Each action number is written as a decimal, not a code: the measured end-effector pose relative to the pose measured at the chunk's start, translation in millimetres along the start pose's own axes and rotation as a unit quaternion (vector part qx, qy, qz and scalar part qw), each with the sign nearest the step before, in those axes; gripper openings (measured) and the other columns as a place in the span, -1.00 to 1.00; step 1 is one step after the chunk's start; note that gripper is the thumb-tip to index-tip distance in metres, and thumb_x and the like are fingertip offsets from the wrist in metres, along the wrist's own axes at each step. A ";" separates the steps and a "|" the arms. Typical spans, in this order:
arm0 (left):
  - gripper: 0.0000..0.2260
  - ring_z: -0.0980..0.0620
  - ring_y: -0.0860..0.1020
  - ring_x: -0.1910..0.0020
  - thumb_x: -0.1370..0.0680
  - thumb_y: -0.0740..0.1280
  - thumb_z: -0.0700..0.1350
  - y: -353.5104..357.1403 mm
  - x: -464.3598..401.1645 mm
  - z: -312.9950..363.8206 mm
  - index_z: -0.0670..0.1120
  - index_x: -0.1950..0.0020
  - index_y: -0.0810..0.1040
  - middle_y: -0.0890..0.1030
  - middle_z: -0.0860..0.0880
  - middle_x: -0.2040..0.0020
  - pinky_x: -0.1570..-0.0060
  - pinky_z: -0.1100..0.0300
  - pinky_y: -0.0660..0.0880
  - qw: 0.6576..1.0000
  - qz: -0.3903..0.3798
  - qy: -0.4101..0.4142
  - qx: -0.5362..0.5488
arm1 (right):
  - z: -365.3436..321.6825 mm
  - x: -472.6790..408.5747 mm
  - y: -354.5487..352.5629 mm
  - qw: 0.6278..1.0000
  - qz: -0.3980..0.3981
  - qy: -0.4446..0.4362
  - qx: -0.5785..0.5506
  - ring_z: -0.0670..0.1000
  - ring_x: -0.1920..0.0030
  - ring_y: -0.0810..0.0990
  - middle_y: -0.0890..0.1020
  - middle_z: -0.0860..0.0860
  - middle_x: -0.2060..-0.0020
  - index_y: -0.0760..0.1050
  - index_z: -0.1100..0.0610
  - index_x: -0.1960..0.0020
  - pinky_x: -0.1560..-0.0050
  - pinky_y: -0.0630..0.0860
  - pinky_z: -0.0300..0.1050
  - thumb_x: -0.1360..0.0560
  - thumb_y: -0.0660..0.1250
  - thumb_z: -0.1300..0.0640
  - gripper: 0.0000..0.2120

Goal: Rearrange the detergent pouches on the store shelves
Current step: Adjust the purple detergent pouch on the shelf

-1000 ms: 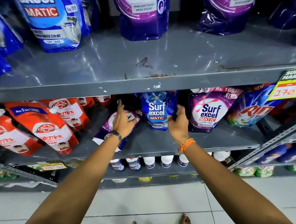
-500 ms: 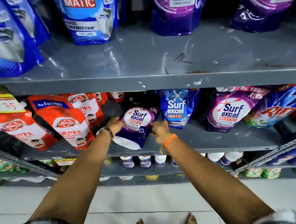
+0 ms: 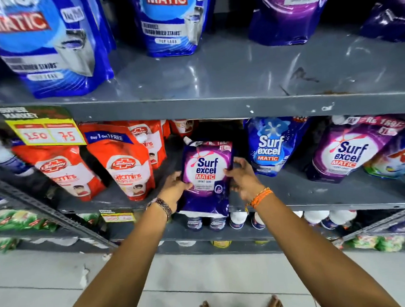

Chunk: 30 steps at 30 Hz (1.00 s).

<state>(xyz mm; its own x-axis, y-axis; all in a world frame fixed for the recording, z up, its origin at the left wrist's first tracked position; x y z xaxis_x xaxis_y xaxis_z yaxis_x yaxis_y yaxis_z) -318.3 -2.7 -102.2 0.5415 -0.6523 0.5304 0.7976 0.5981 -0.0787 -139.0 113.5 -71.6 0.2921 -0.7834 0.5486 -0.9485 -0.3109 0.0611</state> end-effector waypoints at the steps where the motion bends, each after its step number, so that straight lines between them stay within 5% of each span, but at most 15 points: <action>1: -0.52 -0.18 0.56 -0.26 -0.44 0.38 -0.47 -1.0 3.3 0.6 -0.25 -0.34 0.48 0.59 -0.26 -0.29 -0.34 -0.11 0.47 1.000 -0.005 0.012 0.011 | -0.7 1.6 0.3 1.000 0.002 -0.022 -0.002 0.08 0.05 0.64 0.66 0.06 -0.08 0.42 0.06 -0.24 0.22 0.47 -0.05 -0.52 0.34 0.39 -0.61; 6: -0.51 -0.04 0.55 -0.18 -0.53 0.33 -0.41 1.1 19.8 29.1 -0.14 -0.42 0.36 0.58 -0.13 -0.24 -0.25 0.03 0.47 0.996 -0.012 0.090 0.002 | -28.7 12.9 8.6 0.990 -0.007 -0.137 -0.020 0.03 0.06 0.64 0.66 0.14 -0.03 0.35 0.16 -0.31 0.15 0.59 -0.15 -0.49 0.27 0.53 -0.53; 10: -0.51 -0.02 0.52 -0.25 -0.59 0.28 -0.36 3.1 24.0 54.6 -0.08 -0.47 0.28 0.54 -0.06 -0.30 -0.23 0.02 0.48 0.988 -0.001 0.155 -0.020 | -56.4 12.4 18.0 0.977 -0.023 -0.213 0.002 0.15 -0.08 0.66 0.66 0.24 -0.08 0.31 0.15 -0.29 -0.04 0.63 0.03 -0.49 0.27 0.55 -0.51; 15: -0.39 -0.11 0.46 -0.44 -0.56 0.31 -0.31 6.1 5.2 67.1 -0.02 -0.55 0.19 0.49 -0.09 -0.45 -0.42 -0.19 0.41 0.972 0.061 0.201 -0.106 | -75.4 -0.8 30.4 0.962 0.026 -0.269 0.047 0.11 -0.16 0.63 0.62 0.00 -0.03 0.38 0.10 -0.26 -0.26 0.58 0.16 -0.43 0.36 0.53 -0.47; 20: -0.30 -0.14 0.48 -0.41 -0.53 0.29 -0.38 11.7 2.4 72.7 -0.07 -0.61 0.11 0.49 -0.15 -0.44 -0.40 -0.03 0.40 0.965 0.130 0.198 -0.115 | -75.5 -4.3 38.3 0.947 0.078 -0.300 0.088 -0.02 0.00 0.66 0.65 -0.09 0.07 0.47 0.11 -0.25 -0.19 0.62 0.01 -0.41 0.49 0.29 -0.55; 25: -0.23 -0.14 0.48 -0.43 -0.52 0.28 -0.40 4.1 -21.7 55.9 0.05 -0.60 0.05 0.47 -0.15 -0.46 -0.40 -0.19 0.43 0.970 0.129 0.179 -0.104 | -70.1 -5.0 36.6 0.945 0.068 -0.293 0.131 0.09 -0.06 0.69 0.70 0.08 -0.01 0.43 0.15 -0.27 -0.21 0.61 0.10 -0.45 0.43 0.34 -0.58; 30: -0.30 -0.11 0.43 -0.46 -0.52 0.30 -0.43 4.1 -1.6 56.0 -0.03 -0.57 0.14 0.44 -0.16 -0.48 -0.43 -0.13 0.41 0.974 0.115 0.181 -0.074 | -65.1 1.0 25.1 0.943 0.053 -0.294 0.147 0.08 -0.10 0.70 0.70 0.14 -0.08 0.41 0.16 -0.29 -0.16 0.64 0.00 -0.46 0.42 0.39 -0.55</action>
<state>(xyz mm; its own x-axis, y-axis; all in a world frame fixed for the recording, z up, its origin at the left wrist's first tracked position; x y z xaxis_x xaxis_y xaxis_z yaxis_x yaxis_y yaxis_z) -330.8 26.9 -56.1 0.7474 -0.6461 0.1548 0.6590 0.6913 -0.2963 -170.5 140.0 -15.2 0.2971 -0.9546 -0.0231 -0.9261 -0.2822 -0.2503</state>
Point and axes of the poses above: each hand's wrist, its own x-axis away from the middle knuckle, its own y-axis out of the palm, z = x × y, the point moved 4 cm from there along -x, towards the middle knuckle
